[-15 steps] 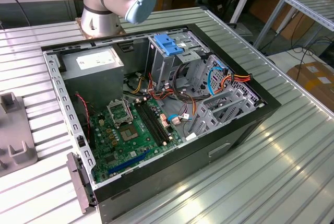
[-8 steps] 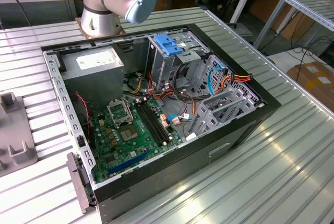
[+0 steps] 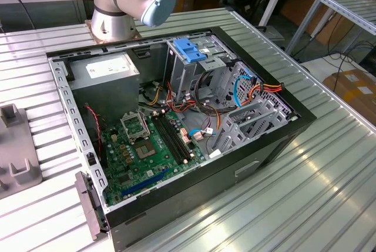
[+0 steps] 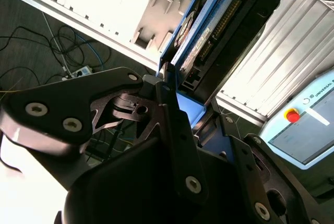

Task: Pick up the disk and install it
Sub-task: 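Pick up the disk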

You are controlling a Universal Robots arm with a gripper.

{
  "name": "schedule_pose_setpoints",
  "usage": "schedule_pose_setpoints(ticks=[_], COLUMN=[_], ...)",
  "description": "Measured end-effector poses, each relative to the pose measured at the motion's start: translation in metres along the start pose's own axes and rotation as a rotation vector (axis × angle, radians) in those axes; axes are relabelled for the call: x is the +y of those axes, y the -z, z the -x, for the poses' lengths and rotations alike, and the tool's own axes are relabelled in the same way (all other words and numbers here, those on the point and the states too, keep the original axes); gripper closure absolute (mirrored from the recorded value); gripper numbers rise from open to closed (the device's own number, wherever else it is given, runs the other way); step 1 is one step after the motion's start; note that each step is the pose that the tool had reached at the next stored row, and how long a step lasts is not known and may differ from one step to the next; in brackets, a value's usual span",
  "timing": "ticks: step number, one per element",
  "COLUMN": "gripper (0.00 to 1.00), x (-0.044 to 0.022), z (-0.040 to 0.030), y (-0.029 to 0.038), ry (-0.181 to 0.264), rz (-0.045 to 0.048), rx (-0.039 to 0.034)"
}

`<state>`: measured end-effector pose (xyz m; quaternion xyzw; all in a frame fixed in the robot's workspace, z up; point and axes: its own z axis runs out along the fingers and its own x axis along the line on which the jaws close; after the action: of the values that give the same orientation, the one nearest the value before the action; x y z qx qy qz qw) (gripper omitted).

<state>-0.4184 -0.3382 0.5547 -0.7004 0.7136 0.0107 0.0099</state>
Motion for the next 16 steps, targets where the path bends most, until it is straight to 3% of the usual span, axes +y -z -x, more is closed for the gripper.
schedule_pose_setpoints(ticks=[16], gripper=[0.63], x=[-0.0062], z=[0.0001], y=[-0.0002], ry=[0.0], rz=[0.0], rx=[0.0013])
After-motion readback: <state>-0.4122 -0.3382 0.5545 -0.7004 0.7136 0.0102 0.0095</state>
